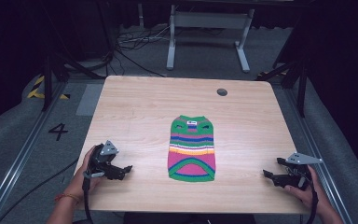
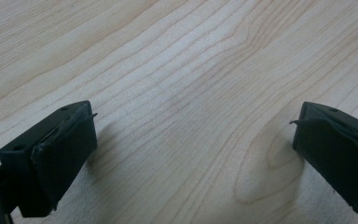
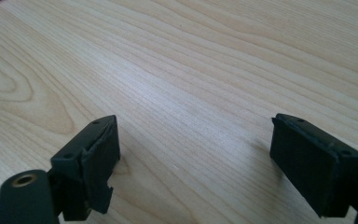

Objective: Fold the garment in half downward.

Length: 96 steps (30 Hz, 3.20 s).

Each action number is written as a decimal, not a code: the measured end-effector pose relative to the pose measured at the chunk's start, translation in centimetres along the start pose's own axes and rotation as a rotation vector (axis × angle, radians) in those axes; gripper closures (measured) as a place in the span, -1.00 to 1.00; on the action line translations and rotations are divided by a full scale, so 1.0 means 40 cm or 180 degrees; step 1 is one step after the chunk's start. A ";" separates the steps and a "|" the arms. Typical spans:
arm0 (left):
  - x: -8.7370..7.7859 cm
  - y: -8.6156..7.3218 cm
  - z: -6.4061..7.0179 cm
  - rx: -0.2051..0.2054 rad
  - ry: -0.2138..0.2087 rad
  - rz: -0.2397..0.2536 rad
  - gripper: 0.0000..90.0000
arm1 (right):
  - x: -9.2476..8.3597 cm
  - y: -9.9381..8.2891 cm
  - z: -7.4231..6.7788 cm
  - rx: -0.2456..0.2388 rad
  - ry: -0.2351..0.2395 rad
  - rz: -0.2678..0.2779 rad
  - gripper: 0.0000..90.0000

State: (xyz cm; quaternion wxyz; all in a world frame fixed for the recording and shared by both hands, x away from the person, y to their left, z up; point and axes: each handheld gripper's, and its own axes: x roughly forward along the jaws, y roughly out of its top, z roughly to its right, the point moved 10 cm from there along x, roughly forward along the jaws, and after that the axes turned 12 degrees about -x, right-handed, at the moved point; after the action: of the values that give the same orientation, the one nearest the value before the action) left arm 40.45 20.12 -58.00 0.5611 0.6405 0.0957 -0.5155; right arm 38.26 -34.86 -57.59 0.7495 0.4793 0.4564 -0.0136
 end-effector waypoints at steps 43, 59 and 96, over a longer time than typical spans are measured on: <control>0.145 0.328 0.066 0.0436 -0.0274 0.0000 -0.39 | 0.226 0.418 0.010 -0.0458 0.0458 0.0164 -0.12; 0.297 0.480 0.125 0.0329 -0.0495 -0.0002 -0.31 | 0.400 0.525 -0.026 -0.0554 0.0551 -0.0007 0.16; 0.427 0.526 0.177 0.0330 -0.0280 -0.0176 0.85 | 0.530 0.554 -0.053 -0.0349 0.0610 -0.0270 0.85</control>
State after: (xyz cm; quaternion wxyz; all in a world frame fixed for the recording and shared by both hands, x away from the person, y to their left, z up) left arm 58.99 -0.86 -56.92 0.5163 0.6425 0.0618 -0.5628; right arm 59.36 -12.50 -57.00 0.7262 0.4170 0.5460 0.0256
